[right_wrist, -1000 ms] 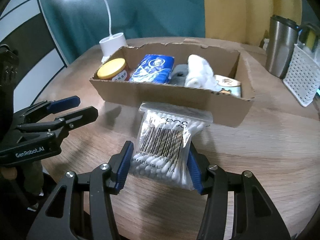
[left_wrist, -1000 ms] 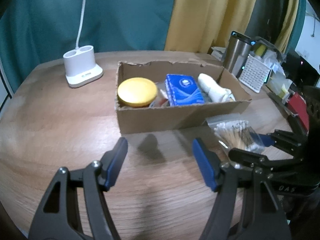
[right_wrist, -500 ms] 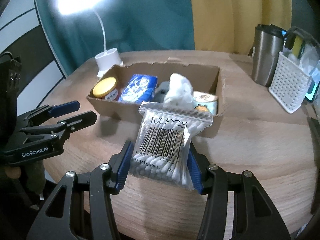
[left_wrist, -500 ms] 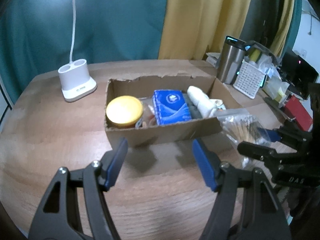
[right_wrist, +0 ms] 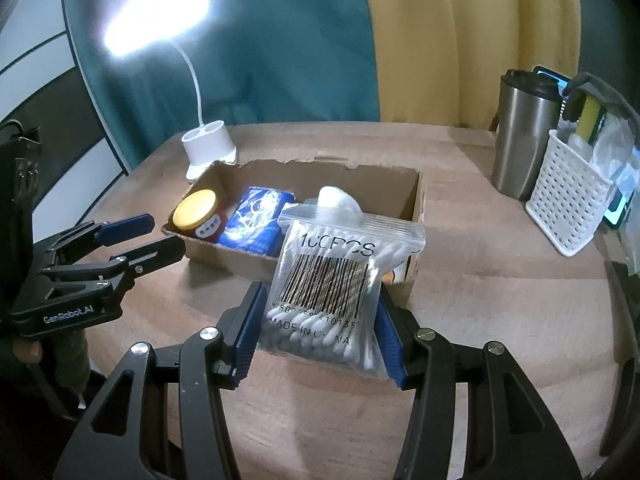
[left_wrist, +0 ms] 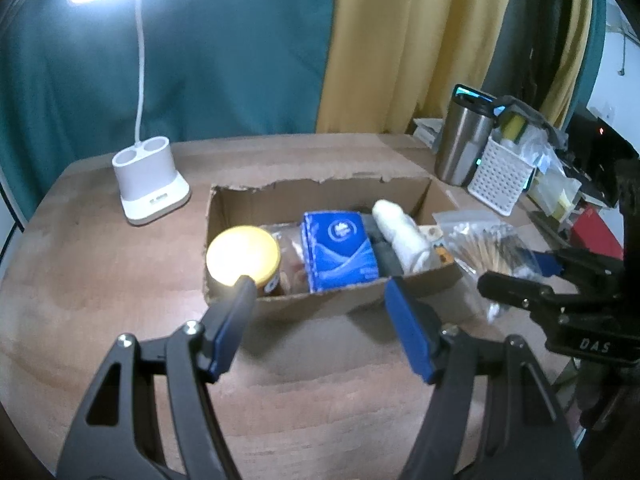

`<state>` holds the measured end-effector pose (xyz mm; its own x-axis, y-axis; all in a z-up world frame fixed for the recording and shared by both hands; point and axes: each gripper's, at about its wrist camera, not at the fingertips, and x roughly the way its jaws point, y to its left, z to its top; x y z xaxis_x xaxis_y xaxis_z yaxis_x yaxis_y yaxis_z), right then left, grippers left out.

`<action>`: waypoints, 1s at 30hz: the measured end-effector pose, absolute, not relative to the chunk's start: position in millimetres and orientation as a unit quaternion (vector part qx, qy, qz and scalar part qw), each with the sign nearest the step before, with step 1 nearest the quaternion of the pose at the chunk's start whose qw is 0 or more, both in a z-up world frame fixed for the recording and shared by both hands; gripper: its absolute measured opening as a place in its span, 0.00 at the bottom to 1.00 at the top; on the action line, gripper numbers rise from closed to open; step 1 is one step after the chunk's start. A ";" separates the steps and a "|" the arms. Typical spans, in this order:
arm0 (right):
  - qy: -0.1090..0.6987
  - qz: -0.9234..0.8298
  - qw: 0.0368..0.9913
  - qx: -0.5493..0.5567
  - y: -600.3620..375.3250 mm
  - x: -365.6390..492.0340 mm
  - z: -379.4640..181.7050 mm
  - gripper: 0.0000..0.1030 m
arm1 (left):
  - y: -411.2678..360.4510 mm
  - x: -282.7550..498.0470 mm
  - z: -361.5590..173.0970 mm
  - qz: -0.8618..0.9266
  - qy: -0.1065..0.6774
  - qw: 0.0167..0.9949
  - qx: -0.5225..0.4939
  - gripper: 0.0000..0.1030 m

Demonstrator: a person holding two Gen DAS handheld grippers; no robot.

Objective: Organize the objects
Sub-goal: 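Lift the cotton swab bag with the right gripper and carry it over the box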

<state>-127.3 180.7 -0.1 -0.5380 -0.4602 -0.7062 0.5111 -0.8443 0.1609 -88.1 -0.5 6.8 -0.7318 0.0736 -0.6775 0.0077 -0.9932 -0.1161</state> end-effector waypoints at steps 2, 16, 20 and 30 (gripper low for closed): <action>0.034 -0.876 0.279 0.393 180.0 -131.2 0.7 0.53 | -0.7 -92.0 7.9 0.929 -0.057 0.016 -0.366 0.67; 0.033 -0.872 0.285 0.396 173.9 -167.4 0.3 0.53 | -7.2 -119.6 9.2 0.927 -0.063 0.010 -0.370 0.67; 0.033 -0.870 0.285 0.401 171.2 -175.9 -2.3 0.53 | -10.9 -128.6 7.4 0.926 -0.065 0.008 -0.372 0.67; 0.037 -0.866 0.287 0.407 165.7 -197.4 -5.5 0.53 | -19.0 -144.4 1.4 0.924 -0.071 0.001 -0.376 0.67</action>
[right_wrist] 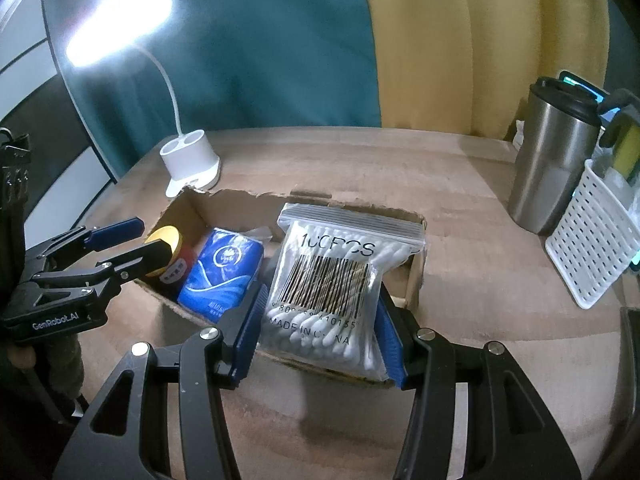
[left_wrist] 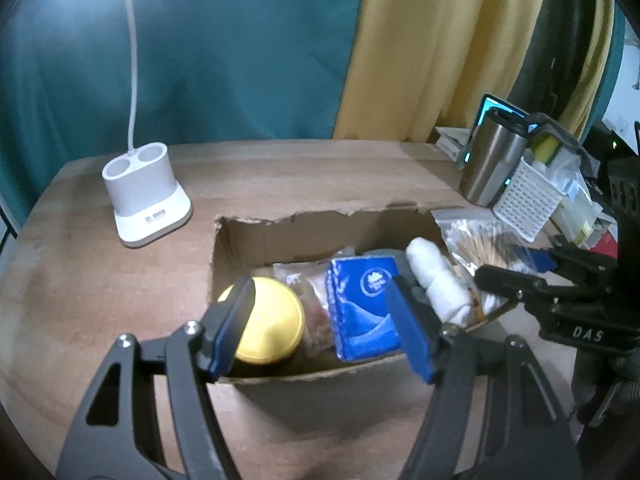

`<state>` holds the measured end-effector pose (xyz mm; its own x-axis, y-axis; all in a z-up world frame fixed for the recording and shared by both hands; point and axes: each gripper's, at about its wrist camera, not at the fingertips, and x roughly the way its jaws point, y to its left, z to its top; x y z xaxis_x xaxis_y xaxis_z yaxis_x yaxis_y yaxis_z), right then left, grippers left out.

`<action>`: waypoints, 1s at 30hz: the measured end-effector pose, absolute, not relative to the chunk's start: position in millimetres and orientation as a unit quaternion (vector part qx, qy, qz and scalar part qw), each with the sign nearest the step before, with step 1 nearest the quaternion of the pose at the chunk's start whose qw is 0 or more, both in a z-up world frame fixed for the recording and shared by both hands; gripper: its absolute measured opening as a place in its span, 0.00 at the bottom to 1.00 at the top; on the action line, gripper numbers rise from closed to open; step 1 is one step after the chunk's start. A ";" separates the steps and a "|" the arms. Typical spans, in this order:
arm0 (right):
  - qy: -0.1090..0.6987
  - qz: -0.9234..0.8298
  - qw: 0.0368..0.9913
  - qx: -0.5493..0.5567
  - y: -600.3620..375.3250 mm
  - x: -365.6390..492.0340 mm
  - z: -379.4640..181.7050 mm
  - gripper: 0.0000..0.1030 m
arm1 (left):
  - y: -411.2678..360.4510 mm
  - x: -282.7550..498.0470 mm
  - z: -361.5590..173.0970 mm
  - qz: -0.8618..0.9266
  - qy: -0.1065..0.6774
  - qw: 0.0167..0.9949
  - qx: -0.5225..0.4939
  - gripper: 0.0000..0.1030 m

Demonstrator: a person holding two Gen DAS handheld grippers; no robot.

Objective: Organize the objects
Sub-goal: 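Lift the cotton swab bag with the right gripper and carry it over the box, then lower the cotton swab bag into the box and open the right gripper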

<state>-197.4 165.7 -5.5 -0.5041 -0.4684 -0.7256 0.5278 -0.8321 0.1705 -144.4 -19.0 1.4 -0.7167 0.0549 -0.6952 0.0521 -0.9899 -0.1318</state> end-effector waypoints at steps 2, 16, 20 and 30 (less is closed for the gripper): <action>0.037 -0.866 0.288 0.407 164.2 -200.6 -6.4 0.53 | -20.3 -147.0 -0.1 0.923 -0.072 0.000 -0.378 0.67; 0.030 -0.860 0.288 0.420 158.5 -224.3 -17.6 0.53 | -27.0 -161.2 -7.7 0.919 -0.078 -0.004 -0.386 0.67; 0.030 -0.862 0.278 0.423 158.8 -229.7 -20.2 0.54 | -27.3 -163.2 -9.0 0.919 -0.078 -0.003 -0.387 0.67; 0.028 -0.866 0.265 0.422 163.2 -228.5 -24.0 0.62 | -25.0 -161.5 -7.7 0.918 -0.075 -0.001 -0.388 0.67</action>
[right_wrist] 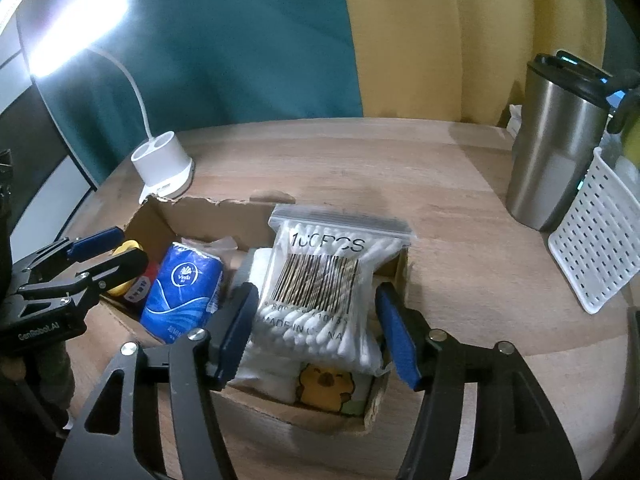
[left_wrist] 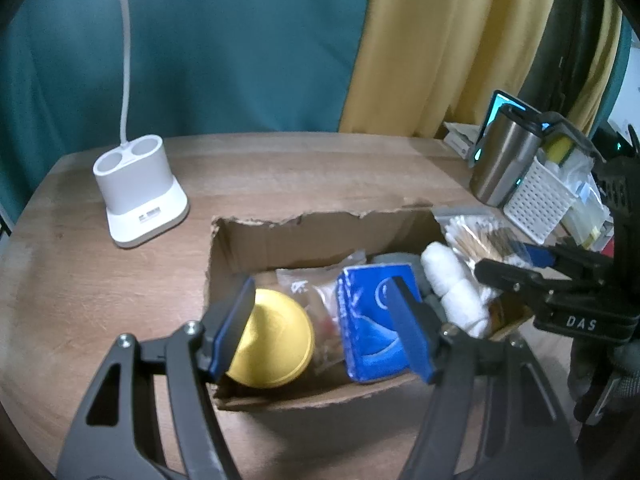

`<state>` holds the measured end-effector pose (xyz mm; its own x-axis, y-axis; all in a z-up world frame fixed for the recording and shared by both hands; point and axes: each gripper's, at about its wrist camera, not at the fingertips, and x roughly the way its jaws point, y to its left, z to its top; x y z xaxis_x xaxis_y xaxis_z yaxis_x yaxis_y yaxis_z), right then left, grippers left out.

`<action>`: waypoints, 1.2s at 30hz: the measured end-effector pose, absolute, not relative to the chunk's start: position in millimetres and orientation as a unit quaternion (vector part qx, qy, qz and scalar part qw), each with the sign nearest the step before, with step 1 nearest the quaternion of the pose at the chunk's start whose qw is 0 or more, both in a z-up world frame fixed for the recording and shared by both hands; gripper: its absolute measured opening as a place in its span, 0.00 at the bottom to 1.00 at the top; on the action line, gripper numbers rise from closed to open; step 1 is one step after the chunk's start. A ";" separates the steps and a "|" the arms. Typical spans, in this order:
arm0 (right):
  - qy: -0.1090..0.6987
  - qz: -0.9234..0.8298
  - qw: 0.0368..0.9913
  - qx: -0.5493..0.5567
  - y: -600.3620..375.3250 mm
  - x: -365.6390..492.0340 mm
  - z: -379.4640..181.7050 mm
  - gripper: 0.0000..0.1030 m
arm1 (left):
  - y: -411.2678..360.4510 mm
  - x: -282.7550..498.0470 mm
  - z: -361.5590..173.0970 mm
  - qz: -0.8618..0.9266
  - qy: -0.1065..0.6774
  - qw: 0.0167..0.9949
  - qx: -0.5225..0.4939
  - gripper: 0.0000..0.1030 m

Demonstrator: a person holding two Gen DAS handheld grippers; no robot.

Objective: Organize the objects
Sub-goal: 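Lower the cotton swab bag into the box and open the right gripper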

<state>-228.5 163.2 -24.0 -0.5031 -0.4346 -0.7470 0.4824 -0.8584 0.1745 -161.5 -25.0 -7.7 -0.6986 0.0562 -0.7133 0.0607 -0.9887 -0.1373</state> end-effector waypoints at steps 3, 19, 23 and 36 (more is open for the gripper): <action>0.029 -0.868 0.264 0.420 164.9 -225.2 -22.9 0.63 | -23.8 -157.6 -5.1 -0.920 0.075 0.001 0.385 0.67; 0.023 -0.856 0.292 0.426 161.9 -208.5 -23.3 0.64 | -23.6 -134.7 7.7 -0.926 0.074 0.001 0.370 0.67; 0.013 -0.862 0.279 0.424 167.8 -209.9 -22.3 0.76 | -25.1 -131.8 10.0 -0.927 0.074 0.001 0.367 0.67; 0.012 -0.877 0.277 0.393 173.8 -197.4 -5.0 0.76 | -22.0 -123.5 11.8 -0.929 0.074 -0.004 0.363 0.67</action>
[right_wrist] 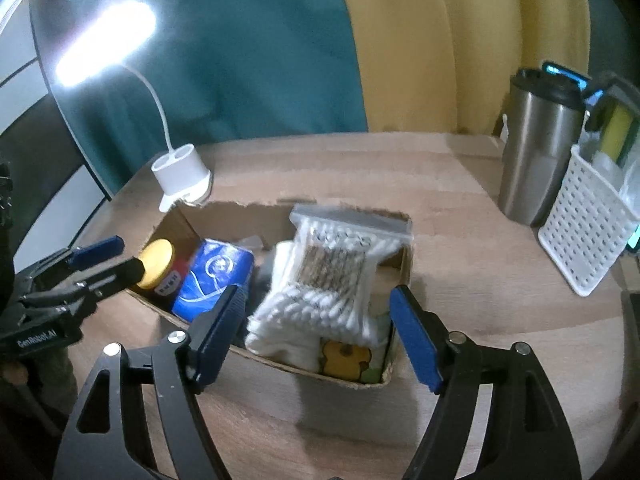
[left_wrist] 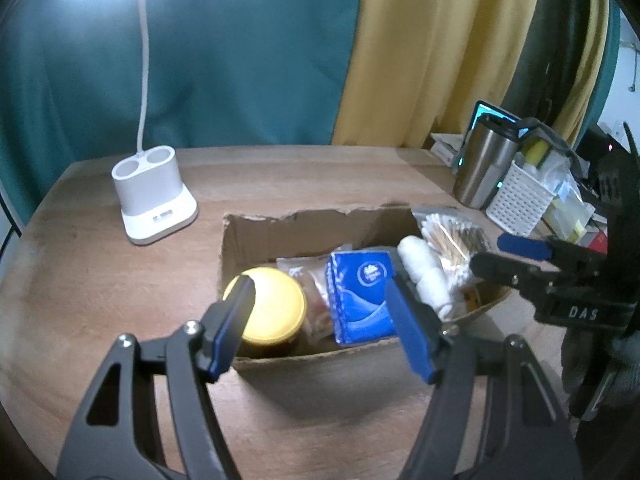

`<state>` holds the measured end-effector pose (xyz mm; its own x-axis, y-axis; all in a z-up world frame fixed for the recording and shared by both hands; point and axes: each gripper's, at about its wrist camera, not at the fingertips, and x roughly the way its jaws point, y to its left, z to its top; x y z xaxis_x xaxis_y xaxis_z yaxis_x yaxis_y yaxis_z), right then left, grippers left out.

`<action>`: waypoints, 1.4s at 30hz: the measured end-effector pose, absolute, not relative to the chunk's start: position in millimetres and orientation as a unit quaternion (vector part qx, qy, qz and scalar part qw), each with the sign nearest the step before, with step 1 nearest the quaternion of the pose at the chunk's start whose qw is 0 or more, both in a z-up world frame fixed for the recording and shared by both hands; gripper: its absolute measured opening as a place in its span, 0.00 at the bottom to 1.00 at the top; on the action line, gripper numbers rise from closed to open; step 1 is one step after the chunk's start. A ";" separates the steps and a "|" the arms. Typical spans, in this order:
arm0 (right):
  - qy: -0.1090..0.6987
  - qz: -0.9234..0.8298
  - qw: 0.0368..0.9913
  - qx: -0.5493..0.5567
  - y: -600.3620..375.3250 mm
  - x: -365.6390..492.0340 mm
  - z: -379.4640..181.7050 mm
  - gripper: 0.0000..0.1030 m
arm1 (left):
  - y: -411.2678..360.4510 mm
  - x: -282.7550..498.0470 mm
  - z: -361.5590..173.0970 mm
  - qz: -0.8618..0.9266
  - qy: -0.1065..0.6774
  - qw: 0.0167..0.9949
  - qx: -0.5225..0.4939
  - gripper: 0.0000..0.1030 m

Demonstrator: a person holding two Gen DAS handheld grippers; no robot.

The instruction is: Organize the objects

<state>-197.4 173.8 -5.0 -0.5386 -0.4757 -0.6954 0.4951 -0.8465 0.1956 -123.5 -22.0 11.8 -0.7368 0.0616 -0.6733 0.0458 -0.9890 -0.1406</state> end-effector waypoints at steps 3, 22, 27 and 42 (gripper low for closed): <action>0.020 -0.879 0.282 0.384 167.9 -199.3 0.8 0.76 | -24.6 -123.2 11.9 0.929 -0.075 0.003 -0.362 0.67; 0.013 -0.857 0.300 0.418 140.6 -216.8 -27.4 0.83 | -36.5 -120.2 9.1 0.927 -0.086 -0.008 -0.365 0.67; 0.019 -0.859 0.287 0.424 145.6 -216.3 -32.7 0.82 | -35.5 -116.9 9.7 0.927 -0.086 -0.007 -0.364 0.67; 0.027 -0.875 0.261 0.406 166.6 -181.6 -18.8 0.82 | -22.0 -95.3 14.5 0.931 -0.080 0.004 -0.356 0.67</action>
